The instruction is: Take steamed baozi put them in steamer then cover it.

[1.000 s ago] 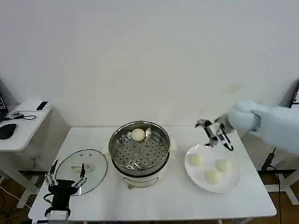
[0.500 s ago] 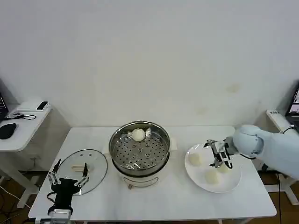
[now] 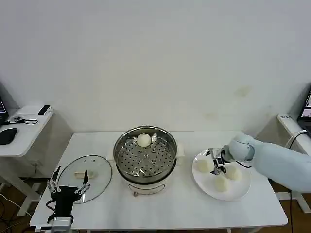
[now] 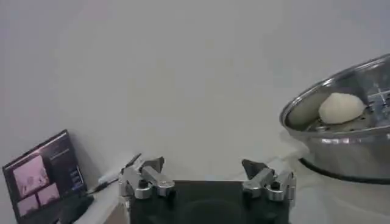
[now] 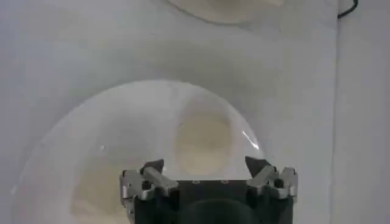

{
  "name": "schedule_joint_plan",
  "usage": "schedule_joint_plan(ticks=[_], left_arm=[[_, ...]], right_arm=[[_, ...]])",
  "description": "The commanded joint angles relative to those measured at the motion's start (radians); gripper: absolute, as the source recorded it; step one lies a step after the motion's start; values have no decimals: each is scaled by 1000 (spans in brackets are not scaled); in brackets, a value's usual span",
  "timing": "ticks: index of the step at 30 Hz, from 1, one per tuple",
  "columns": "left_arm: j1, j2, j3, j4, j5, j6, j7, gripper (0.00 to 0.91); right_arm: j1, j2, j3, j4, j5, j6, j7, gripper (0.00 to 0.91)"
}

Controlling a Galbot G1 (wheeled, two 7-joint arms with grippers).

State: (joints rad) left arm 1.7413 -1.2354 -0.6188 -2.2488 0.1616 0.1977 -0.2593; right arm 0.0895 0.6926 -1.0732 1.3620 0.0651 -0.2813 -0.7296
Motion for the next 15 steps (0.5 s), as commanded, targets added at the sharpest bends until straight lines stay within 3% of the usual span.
schedule_joint_plan(ticks=[1,15], left_arm=[[-1,1,-2,3,0,1,-1,907],[-6,-4,10,3,4,1,-4,907]], right_arm=[[-65,123,51,-146,-29,-1,-4,907],[-74,115,56,-134,-32,-12,-21,564]])
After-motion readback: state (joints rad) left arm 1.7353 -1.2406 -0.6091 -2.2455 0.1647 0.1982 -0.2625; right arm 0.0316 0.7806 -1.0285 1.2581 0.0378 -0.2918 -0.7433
